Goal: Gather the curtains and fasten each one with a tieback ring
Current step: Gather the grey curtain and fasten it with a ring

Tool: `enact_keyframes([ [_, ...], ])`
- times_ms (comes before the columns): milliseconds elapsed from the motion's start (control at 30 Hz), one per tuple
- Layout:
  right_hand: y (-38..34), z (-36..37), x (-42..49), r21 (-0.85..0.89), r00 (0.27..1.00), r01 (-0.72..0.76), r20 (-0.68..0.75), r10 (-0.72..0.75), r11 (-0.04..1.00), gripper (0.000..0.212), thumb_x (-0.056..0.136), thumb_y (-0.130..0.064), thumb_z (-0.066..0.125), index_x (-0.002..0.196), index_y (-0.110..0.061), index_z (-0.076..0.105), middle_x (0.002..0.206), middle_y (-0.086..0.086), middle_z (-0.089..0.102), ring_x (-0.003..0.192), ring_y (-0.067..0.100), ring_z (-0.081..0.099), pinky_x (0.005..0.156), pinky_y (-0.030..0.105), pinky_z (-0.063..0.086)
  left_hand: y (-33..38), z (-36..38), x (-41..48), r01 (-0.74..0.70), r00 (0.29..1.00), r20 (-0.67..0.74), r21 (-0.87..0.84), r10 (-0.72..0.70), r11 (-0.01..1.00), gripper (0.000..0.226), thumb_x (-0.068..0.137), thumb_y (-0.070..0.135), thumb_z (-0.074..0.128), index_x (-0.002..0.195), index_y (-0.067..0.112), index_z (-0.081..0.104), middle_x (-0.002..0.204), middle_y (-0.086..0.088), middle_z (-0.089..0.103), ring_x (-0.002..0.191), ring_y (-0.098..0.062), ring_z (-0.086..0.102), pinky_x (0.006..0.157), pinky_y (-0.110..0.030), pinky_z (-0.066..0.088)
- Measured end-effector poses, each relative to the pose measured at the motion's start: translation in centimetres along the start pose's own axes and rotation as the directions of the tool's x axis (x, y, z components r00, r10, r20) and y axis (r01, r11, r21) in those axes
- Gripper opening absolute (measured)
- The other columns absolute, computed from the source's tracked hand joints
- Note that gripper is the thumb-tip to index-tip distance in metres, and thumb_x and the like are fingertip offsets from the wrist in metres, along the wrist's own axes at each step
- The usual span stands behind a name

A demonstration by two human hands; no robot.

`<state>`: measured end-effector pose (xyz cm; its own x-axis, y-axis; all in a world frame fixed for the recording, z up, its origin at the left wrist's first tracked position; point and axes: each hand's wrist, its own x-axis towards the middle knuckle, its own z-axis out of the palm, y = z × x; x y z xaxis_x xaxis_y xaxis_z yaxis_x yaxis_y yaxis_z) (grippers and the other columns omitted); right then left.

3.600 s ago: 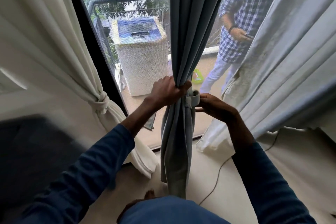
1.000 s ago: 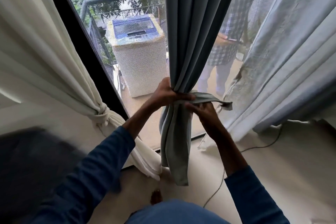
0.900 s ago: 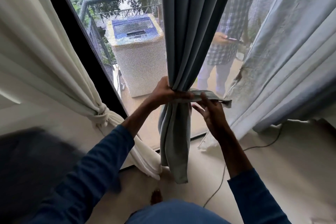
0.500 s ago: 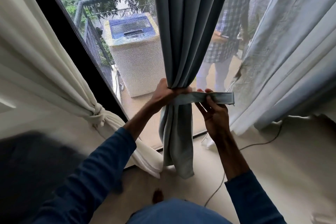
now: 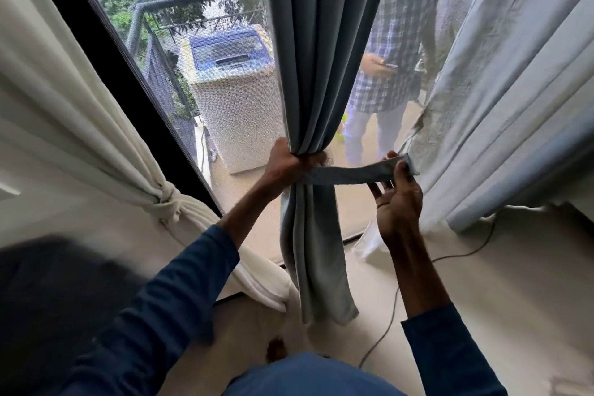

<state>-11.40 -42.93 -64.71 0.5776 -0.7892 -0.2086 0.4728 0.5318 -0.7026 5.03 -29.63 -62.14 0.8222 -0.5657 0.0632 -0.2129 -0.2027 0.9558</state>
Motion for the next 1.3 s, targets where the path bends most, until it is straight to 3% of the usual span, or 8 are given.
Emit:
enact_keyframes([
  [200, -0.7, -0.6, 0.0, -0.01, 0.997, 0.023, -0.068, -0.023, 1.0, 0.04, 0.098, -0.008, 0.062, 0.137, -0.01, 0.057, 0.108, 0.004, 0.071, 0.094, 0.015, 0.072, 0.07, 0.028, 0.06, 0.8, -0.1, -0.7, -0.08, 0.986, 0.137, -0.086, 0.092, 0.993, 0.013, 0.068, 0.004, 0.083, 0.078, 0.005, 0.075, 0.086, -0.022, 0.074, 0.08, -0.022, 0.07, 0.08, -0.053, 0.057],
  [400, 0.9, -0.9, -1.6, -0.359, 0.974, -0.056, 0.186, 0.131, 0.932, 0.018, 0.099, -0.014, 0.061, 0.115, -0.009, 0.071, 0.1, 0.004, 0.076, 0.089, 0.018, 0.073, 0.072, 0.026, 0.06, 0.1, -0.2, -1.1, -0.076, 0.99, 0.114, -0.091, 0.086, 0.993, 0.026, 0.069, 0.008, 0.089, 0.091, 0.008, 0.076, 0.093, -0.016, 0.076, 0.087, -0.026, 0.072, 0.083, -0.057, 0.058],
  [533, 1.5, -0.4, -2.3, -0.386, 0.957, -0.046, 0.249, 0.152, 0.921, 0.026, 0.098, -0.012, 0.064, 0.12, 0.0, 0.069, 0.097, 0.006, 0.076, 0.081, 0.019, 0.071, 0.071, 0.027, 0.06, -0.2, -0.6, -1.1, -0.074, 0.985, 0.152, -0.076, 0.085, 0.994, 0.03, 0.068, 0.019, 0.092, 0.094, 0.016, 0.077, 0.095, -0.012, 0.077, 0.095, -0.032, 0.074, 0.084, -0.058, 0.058],
  [633, 1.4, -0.1, -2.3, -0.376, 0.952, -0.043, 0.265, 0.152, 0.926, 0.029, 0.097, -0.007, 0.063, 0.122, 0.008, 0.066, 0.097, 0.013, 0.075, 0.085, 0.021, 0.071, 0.079, 0.029, 0.061, -0.2, -0.7, -1.4, -0.066, 0.987, 0.143, -0.071, 0.076, 0.995, 0.034, 0.066, 0.025, 0.094, 0.095, 0.019, 0.077, 0.095, -0.008, 0.077, 0.094, -0.029, 0.074, 0.083, -0.057, 0.058],
  [767, 1.2, 0.5, -2.2, -0.354, 0.926, -0.107, 0.304, 0.223, 0.929, 0.034, 0.098, -0.006, 0.06, 0.129, 0.008, 0.06, 0.12, 0.024, 0.069, 0.105, 0.027, 0.067, 0.101, 0.037, 0.055, -0.2, -0.7, -1.5, -0.084, 0.985, 0.143, -0.096, 0.097, 0.992, 0.032, 0.068, 0.02, 0.092, 0.095, 0.014, 0.077, 0.095, -0.014, 0.077, 0.096, -0.035, 0.073, 0.084, -0.058, 0.057],
  [933, 1.1, 1.2, -2.2, -0.403, 0.94, -0.061, 0.285, 0.188, 0.913, 0.029, 0.094, -0.009, 0.066, 0.122, -0.002, 0.069, 0.106, 0.005, 0.075, 0.099, 0.016, 0.064, 0.082, 0.026, 0.047, 0.1, -0.7, -1.8, -0.074, 0.976, 0.191, -0.153, 0.103, 0.985, 0.03, 0.073, 0.015, 0.089, 0.097, 0.004, 0.075, 0.098, -0.021, 0.075, 0.099, -0.042, 0.07, 0.089, -0.06, 0.054],
  [1067, 1.3, 1.2, -2.1, -0.426, 0.949, 0.023, 0.293, 0.114, 0.904, 0.026, 0.091, -0.003, 0.069, 0.116, 0.004, 0.071, 0.104, 0.021, 0.073, 0.092, 0.025, 0.067, 0.079, 0.028, 0.056, 0.0, -0.8, -1.9, -0.085, 0.974, 0.192, -0.17, 0.118, 0.982, 0.031, 0.075, 0.009, 0.087, 0.101, 0.0, 0.073, 0.101, -0.023, 0.074, 0.101, -0.043, 0.07, 0.089, -0.061, 0.054],
  [1300, 0.8, 0.9, -1.8, -0.476, 0.931, 0.057, 0.342, 0.125, 0.877, 0.023, 0.092, -0.006, 0.07, 0.113, 0.004, 0.072, 0.104, 0.021, 0.076, 0.093, 0.028, 0.073, 0.083, 0.034, 0.059, -0.1, -1.0, -1.7, -0.125, 0.958, 0.232, -0.196, 0.17, 0.973, 0.031, 0.075, 0.012, 0.087, 0.101, 0.004, 0.074, 0.1, -0.019, 0.075, 0.099, -0.038, 0.071, 0.092, -0.058, 0.055],
])
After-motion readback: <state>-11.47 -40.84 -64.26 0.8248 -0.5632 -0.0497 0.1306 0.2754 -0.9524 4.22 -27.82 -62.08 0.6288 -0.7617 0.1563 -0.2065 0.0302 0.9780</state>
